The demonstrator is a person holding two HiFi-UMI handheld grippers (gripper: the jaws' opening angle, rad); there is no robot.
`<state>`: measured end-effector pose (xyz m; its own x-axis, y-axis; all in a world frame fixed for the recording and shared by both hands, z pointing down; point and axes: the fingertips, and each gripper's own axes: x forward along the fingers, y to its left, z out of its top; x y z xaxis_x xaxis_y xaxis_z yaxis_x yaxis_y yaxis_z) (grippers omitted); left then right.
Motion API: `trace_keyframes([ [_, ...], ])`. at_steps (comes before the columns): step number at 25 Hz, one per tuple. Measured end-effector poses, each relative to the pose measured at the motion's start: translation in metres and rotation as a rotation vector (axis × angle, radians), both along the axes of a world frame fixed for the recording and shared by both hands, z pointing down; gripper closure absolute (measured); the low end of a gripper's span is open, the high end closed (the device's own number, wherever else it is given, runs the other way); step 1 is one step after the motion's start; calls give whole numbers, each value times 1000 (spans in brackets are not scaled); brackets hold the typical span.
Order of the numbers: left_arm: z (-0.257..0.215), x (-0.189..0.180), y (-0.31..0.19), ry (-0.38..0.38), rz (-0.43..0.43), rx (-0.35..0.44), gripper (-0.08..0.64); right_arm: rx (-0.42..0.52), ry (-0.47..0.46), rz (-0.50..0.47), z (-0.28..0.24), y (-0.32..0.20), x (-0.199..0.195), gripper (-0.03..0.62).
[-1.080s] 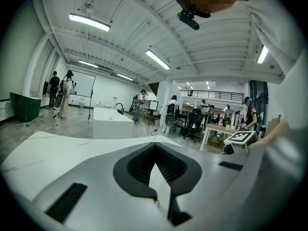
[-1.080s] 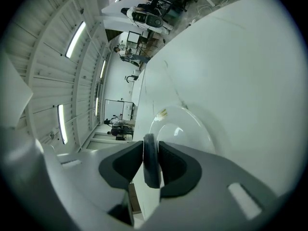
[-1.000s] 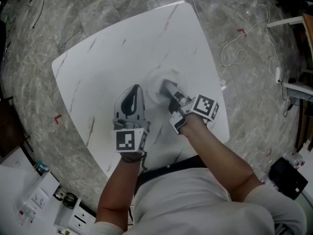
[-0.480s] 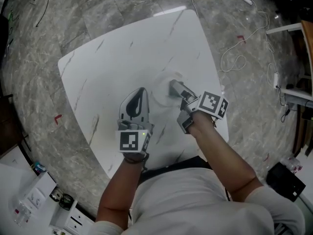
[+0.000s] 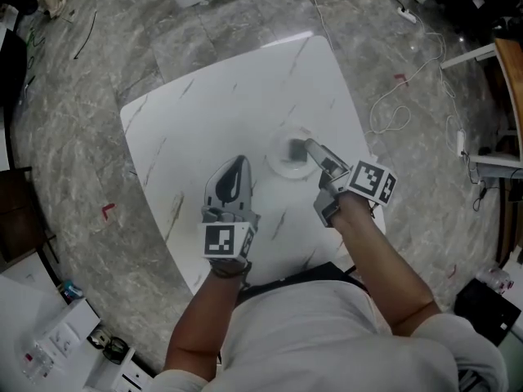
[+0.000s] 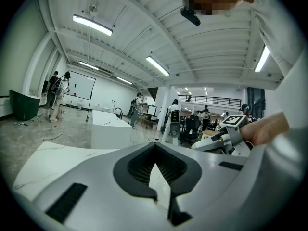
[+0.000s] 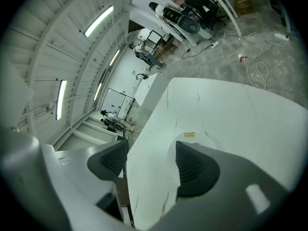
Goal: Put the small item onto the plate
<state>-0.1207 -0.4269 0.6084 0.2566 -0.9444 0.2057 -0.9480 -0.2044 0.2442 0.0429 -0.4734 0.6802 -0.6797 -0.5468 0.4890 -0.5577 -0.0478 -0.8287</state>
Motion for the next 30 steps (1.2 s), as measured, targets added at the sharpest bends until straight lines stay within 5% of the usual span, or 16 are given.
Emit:
trace_keyframes([
  [3,-31,-1,16,13,19,15,554,84,-9,-23,-41,13,-5,331],
  [10,-118,2,53,74,100,95,554,348,7,5,-152,51,-7,584],
  [23,-281,13,118,7,247,244,554,728,147,19,-331,147,-14,591],
  [30,-324,22,135,-52,259,308,554,930,372,-21,-375,180,-34,591],
])
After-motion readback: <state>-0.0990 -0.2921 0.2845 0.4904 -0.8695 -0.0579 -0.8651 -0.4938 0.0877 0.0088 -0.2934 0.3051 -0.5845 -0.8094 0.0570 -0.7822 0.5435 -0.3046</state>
